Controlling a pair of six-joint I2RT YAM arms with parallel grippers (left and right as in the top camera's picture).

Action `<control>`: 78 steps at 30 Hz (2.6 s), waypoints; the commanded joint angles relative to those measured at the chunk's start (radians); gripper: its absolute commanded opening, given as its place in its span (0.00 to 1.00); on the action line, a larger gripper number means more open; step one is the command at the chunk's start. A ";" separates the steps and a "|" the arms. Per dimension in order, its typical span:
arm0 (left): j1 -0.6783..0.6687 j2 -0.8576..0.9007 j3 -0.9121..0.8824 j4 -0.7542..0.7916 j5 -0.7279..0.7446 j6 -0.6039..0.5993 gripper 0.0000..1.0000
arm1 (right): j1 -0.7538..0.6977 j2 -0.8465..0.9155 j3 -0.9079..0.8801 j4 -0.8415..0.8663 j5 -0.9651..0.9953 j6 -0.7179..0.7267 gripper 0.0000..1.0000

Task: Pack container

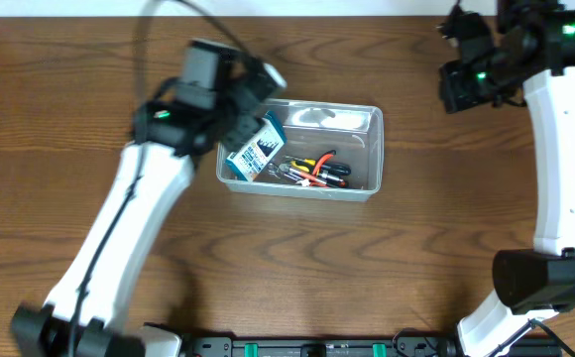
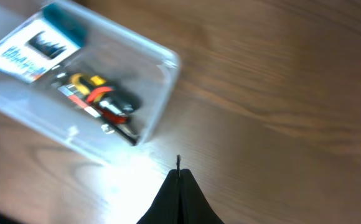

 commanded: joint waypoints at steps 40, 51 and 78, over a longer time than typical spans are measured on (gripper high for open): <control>0.379 -0.188 0.010 -0.260 -0.072 -0.444 0.72 | 0.220 0.430 -0.001 0.203 0.206 -0.074 0.05; 0.379 -0.188 0.010 -0.261 -0.072 -0.444 0.72 | 0.218 0.452 -0.002 0.207 0.208 -0.074 0.08; 0.379 -0.188 0.010 -0.261 -0.072 -0.435 0.72 | 0.210 0.484 -0.002 0.219 0.165 -0.079 0.01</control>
